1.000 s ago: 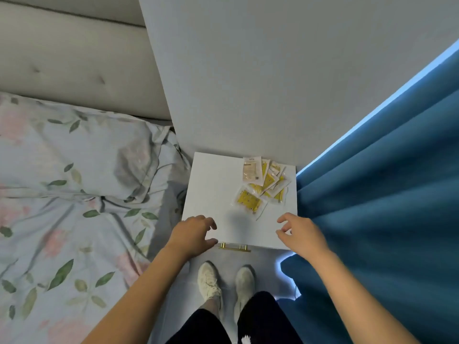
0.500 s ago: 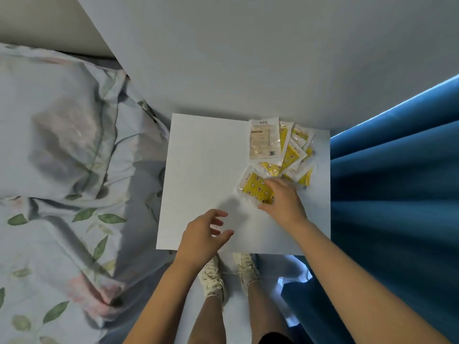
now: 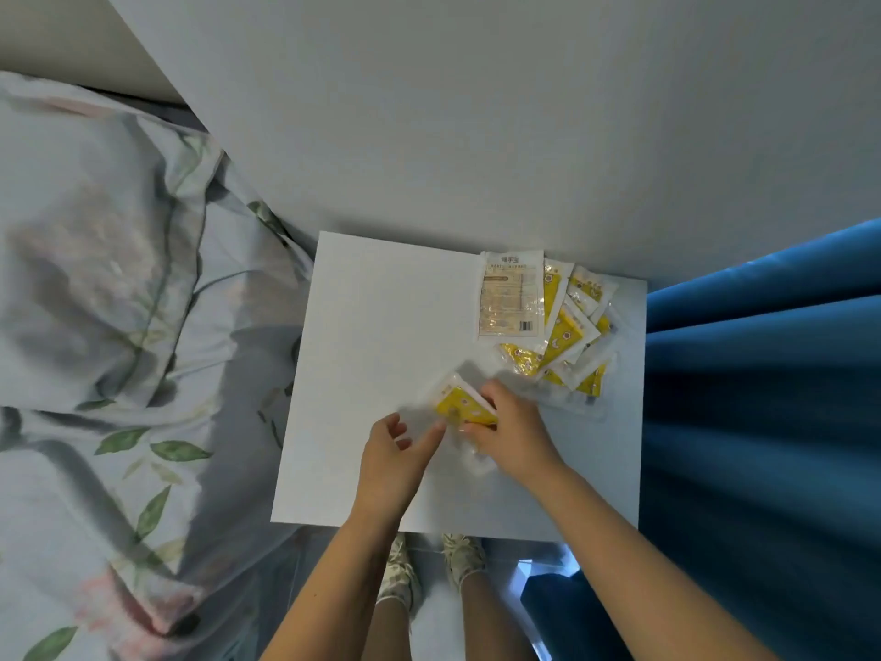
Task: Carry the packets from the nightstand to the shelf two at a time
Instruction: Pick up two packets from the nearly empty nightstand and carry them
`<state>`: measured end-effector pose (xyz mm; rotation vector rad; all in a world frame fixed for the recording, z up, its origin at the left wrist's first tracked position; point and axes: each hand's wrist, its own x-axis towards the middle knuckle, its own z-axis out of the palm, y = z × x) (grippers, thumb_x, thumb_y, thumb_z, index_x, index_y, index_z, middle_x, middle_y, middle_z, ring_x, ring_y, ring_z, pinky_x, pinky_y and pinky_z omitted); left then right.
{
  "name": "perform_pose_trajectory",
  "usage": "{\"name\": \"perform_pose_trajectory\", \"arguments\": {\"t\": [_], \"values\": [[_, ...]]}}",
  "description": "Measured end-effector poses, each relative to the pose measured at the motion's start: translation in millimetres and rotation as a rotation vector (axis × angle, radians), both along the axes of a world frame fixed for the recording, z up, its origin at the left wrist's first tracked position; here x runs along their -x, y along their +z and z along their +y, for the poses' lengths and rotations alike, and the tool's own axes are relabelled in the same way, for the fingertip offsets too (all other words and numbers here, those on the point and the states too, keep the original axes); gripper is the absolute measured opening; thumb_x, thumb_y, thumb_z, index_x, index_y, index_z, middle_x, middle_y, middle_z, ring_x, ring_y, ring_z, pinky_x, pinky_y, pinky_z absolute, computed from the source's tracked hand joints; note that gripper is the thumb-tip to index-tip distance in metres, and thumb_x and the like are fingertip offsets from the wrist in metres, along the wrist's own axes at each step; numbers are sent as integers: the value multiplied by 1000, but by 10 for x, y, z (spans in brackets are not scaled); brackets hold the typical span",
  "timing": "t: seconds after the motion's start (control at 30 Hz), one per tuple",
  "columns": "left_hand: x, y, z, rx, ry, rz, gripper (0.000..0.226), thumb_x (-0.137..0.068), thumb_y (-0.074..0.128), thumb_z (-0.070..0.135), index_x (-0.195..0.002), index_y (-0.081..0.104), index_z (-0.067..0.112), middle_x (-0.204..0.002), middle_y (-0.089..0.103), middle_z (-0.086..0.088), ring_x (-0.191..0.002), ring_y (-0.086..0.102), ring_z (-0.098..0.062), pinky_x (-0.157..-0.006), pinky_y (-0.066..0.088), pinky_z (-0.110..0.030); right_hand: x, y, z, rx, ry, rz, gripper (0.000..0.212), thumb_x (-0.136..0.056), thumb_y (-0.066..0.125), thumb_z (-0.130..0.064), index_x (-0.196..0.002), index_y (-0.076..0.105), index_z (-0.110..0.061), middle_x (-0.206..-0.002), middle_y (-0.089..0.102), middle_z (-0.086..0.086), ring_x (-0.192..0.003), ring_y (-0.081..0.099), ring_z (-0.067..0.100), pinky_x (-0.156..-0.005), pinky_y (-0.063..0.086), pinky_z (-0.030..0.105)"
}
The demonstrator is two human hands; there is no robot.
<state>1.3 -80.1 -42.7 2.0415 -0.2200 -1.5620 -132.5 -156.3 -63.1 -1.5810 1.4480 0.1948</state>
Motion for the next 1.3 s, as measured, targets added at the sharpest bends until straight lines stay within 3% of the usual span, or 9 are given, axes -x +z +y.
{"name": "perform_pose_trajectory", "arguments": {"t": [0.2, 0.3, 0.4, 0.53, 0.67, 0.83, 0.93, 1.07, 1.3], "values": [[-107, -1, -48, 183, 284, 330, 28, -86, 67, 23, -108, 68, 5, -99, 74, -18, -95, 70, -36, -86, 56, -44, -172, 334, -4, -418, -282, -420, 13, -92, 61, -17, -92, 72, -22, -88, 73, -6, -85, 69, 8, -81, 53, 26], [-164, -27, -57, 198, 364, 267, 23, -87, 67, 17, -108, 66, 6, -96, 75, -16, -85, 73, -30, -75, 58, -39, -207, 226, -330, 92, -333, -246, 12, -85, 71, -20, -97, 72, -19, -94, 71, -10, -88, 63, 9, -83, 51, 30], [-227, -51, -47, 196, 388, 246, 32, -85, 70, 9, -114, 59, 5, -97, 73, -16, -82, 73, -28, -68, 56, -34, -297, 31, -776, 546, -373, -13, 45, -80, 74, -22, -121, 60, -13, -122, 61, 4, -113, 48, 21, -103, 38, 44], [-258, -68, -5, 196, 367, 226, 62, -78, 74, 2, -129, 42, 14, -103, 69, -13, -84, 72, -25, -68, 58, -34, -339, -239, -1076, 479, -271, 352, 81, -76, 73, -46, -143, 36, -20, -148, 40, 5, -136, 28, 32, -105, 25, 48], [-270, -67, 39, 199, 390, 207, 89, -82, 70, -1, -138, 19, 46, -110, 66, -11, -85, 73, -25, -62, 58, -25, -455, -265, -1156, 434, -315, 413, 93, -69, 81, -44, -141, 33, -9, -137, 52, 11, -132, 36, 32, -100, 26, 46], [-290, -84, 23, 213, 321, 183, 42, -87, 65, 2, -109, 64, 37, -117, 68, -8, -89, 70, -19, -62, 54, -17, -474, -186, -1358, 227, -242, 531, 101, -55, 90, -45, -134, 39, -8, -141, 37, 16, -134, 33, 33, -106, 29, 47], [-285, -91, -3, 227, 321, 189, 37, -89, 63, 2, -104, 67, 36, -117, 69, -3, -95, 68, -18, -67, 54, -16, -436, -120, -1354, 260, -151, 554, 92, -50, 91, -43, -126, 46, -18, -138, 31, 13, -130, 30, 34, -102, 30, 45], [-292, -107, -47, 249, 353, 166, 41, -91, 56, -2, -106, 66, 35, -124, 63, 4, -109, 63, -19, -86, 53, -26, -342, -142, -1170, 333, -24, 407, 49, -63, 85, -33, -102, 57, -24, -124, 51, 2, -122, 44, 28, -101, 26, 44], [-355, -181, -104, 210, 309, 193, 30, -93, 58, 10, -112, 65, 33, -130, 60, 4, -115, 60, -19, -102, 48, -38, -86, -209, -706, 292, 4, 176, 41, -79, 77, -14, -115, 60, -11, -90, 59, 0, -92, 56, 19, -90, 44, 32]]}}
